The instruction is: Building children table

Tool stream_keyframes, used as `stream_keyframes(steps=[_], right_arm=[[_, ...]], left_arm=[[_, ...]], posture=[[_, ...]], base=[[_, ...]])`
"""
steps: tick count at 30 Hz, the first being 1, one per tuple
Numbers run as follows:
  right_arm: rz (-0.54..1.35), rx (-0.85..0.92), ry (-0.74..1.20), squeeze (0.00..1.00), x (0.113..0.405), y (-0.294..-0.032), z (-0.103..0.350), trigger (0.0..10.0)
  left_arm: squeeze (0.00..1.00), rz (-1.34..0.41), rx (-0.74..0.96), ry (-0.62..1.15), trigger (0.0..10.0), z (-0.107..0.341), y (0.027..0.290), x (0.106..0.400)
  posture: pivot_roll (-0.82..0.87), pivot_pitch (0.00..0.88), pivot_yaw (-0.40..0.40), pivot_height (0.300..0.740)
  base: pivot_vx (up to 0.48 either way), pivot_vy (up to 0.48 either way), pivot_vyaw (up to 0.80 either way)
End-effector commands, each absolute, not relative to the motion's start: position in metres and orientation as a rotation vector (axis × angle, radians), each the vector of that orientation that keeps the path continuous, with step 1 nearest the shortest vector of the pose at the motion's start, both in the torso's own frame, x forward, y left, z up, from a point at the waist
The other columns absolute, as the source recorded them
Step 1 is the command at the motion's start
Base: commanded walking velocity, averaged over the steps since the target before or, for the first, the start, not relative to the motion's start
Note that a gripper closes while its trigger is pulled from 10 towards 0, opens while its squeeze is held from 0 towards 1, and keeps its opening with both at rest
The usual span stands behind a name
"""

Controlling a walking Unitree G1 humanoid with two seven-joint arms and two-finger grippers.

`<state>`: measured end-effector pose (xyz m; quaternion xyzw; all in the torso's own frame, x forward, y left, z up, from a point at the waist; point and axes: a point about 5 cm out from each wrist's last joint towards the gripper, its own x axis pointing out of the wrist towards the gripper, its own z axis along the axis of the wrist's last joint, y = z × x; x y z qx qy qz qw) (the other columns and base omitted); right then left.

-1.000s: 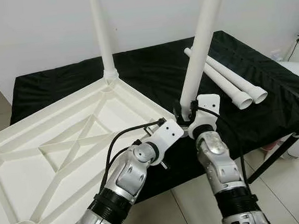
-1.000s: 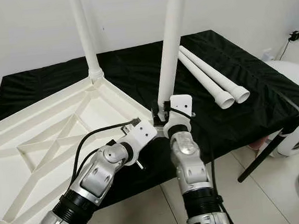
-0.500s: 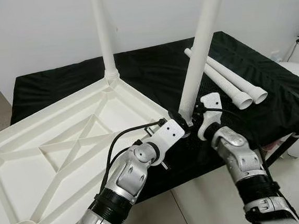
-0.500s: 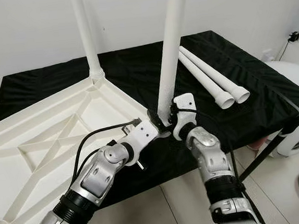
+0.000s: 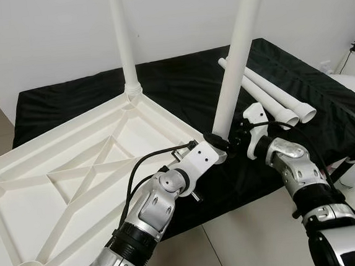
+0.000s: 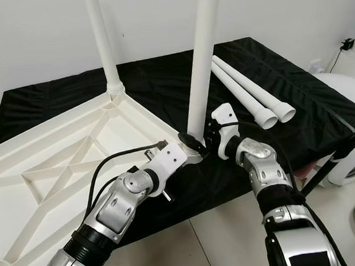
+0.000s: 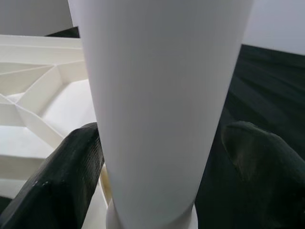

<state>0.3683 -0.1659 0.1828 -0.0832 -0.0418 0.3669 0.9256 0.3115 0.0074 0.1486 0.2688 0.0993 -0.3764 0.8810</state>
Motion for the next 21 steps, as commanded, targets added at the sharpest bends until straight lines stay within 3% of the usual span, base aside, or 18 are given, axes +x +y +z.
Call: stream_keyframes(steps=[1, 3, 4, 5, 6, 7, 20, 21], right_arm=[[0.766, -0.202, -0.07, 0.0, 0.369, -0.169, 0.18, 10.0], [0.772, -0.205, -0.07, 0.0, 0.369, -0.169, 0.18, 10.0], [0.778, -0.21, -0.067, 0.0, 0.37, -0.17, 0.179, 7.8], [0.788, -0.209, -0.06, 0.0, 0.37, -0.17, 0.178, 3.8], [0.795, -0.208, -0.055, 0.0, 0.371, -0.17, 0.177, 3.8], [0.81, -0.213, -0.045, 0.0, 0.37, -0.17, 0.176, 0.0], [0.854, -0.236, -0.022, 0.0, 0.368, -0.171, 0.166, 0.0], [0.855, -0.231, -0.022, 0.0, 0.368, -0.171, 0.165, 1.9]], left_arm=[[0.0, -0.767, 0.583, 0.152, 10.0, 0.158, 0.007, 0.315], [0.0, -0.766, 0.583, 0.152, 10.0, 0.158, 0.008, 0.315], [0.0, -0.766, 0.584, 0.152, 10.0, 0.158, 0.008, 0.315], [0.0, -0.766, 0.584, 0.152, 10.0, 0.159, 0.008, 0.315], [0.0, -0.766, 0.585, 0.152, 10.0, 0.159, 0.008, 0.315], [0.0, -0.766, 0.585, 0.151, 10.0, 0.159, 0.008, 0.315], [0.0, -0.766, 0.586, 0.15, 10.0, 0.159, 0.008, 0.315], [0.0, -0.766, 0.586, 0.15, 10.0, 0.159, 0.008, 0.315]], posture=[[-0.09, 0.05, 0.014, 0.74], [-0.09, 0.05, 0.014, 0.74], [-0.09, 0.05, 0.014, 0.74], [-0.09, 0.05, 0.015, 0.74], [-0.09, 0.05, 0.015, 0.74], [-0.09, 0.048, 0.015, 0.74], [-0.09, 0.049, 0.013, 0.74], [-0.09, 0.048, 0.01, 0.74]], base=[[0.0, 0.0, 0.0], [0.0, 0.0, 0.0], [0.0, 0.0, 0.0], [0.0, 0.0, 0.0], [0.0, 0.0, 0.0], [0.0, 0.0, 0.0], [0.0, 0.0, 0.0], [0.0, 0.0, 0.0]])
